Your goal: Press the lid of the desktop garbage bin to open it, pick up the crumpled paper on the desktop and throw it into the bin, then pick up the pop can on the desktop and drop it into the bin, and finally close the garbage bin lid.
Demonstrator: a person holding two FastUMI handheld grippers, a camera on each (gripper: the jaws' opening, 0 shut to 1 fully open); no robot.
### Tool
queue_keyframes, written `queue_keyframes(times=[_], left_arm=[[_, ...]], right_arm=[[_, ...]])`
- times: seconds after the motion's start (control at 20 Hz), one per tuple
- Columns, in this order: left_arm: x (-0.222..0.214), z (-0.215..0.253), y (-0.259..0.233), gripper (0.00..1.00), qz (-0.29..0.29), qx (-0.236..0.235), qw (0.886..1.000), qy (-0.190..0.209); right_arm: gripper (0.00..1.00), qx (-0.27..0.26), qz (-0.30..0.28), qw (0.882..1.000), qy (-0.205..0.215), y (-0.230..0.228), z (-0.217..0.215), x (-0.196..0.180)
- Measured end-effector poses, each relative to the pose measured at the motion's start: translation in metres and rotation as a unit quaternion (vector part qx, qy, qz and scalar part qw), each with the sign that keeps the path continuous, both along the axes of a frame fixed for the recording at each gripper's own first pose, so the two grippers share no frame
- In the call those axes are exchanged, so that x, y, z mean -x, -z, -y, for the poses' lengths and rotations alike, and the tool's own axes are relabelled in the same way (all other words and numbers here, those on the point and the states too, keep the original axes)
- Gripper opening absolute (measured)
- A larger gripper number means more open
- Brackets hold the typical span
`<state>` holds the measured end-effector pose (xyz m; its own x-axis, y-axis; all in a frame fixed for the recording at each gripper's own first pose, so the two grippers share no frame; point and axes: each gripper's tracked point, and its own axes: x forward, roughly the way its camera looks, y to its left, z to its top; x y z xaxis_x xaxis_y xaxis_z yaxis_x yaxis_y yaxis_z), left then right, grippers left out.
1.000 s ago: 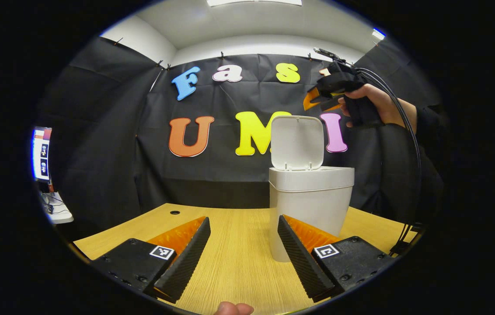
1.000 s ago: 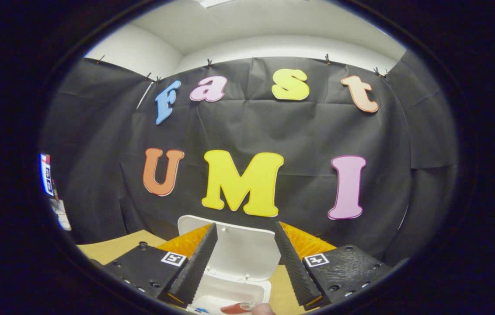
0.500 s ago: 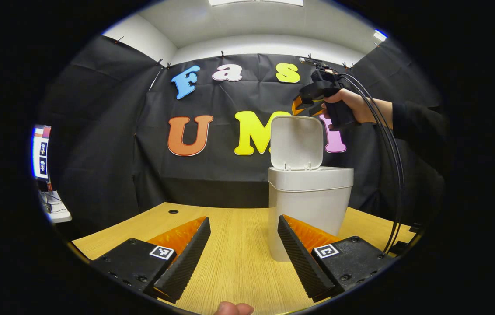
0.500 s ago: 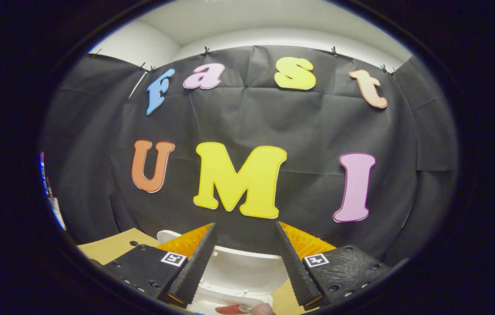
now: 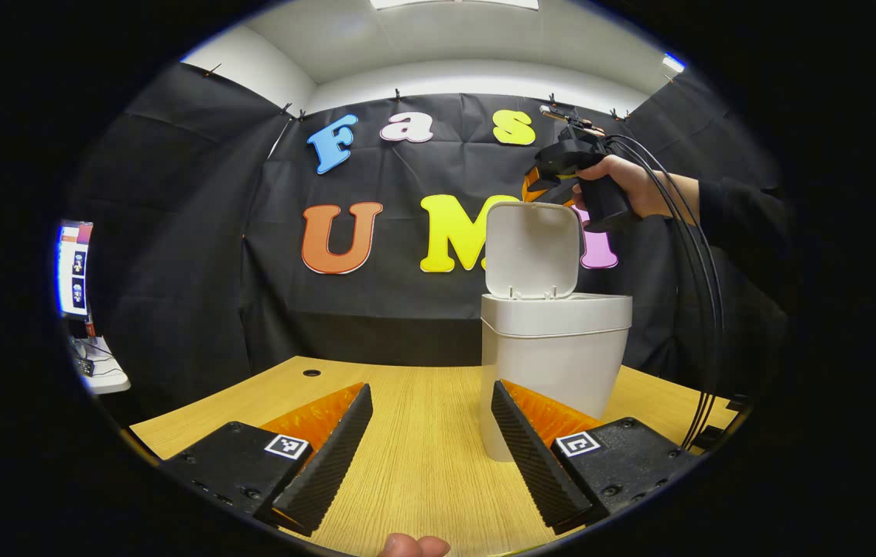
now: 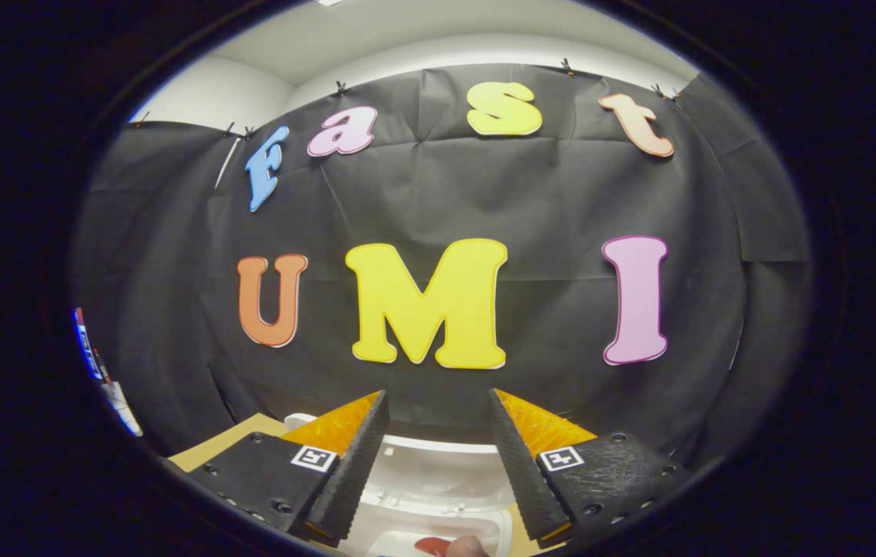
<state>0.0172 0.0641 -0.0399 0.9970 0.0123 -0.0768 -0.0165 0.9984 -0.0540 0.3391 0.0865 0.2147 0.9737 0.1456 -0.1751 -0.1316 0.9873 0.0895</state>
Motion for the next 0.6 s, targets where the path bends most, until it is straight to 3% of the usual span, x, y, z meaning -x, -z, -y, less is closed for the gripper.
queue_keyframes(times=[0.2,0.6], left_arm=[[0.002,0.001,-0.005,1.0,0.007,0.005,1.0,-0.004],[0.004,0.004,-0.011,1.0,0.014,0.01,1.0,-0.005]], right_arm=[[0.82,-0.009,-0.01,1.0,-0.001,0.007,0.002,0.025],[0.81,0.028,-0.027,0.999,-0.032,0.055,-0.006,0.086]])
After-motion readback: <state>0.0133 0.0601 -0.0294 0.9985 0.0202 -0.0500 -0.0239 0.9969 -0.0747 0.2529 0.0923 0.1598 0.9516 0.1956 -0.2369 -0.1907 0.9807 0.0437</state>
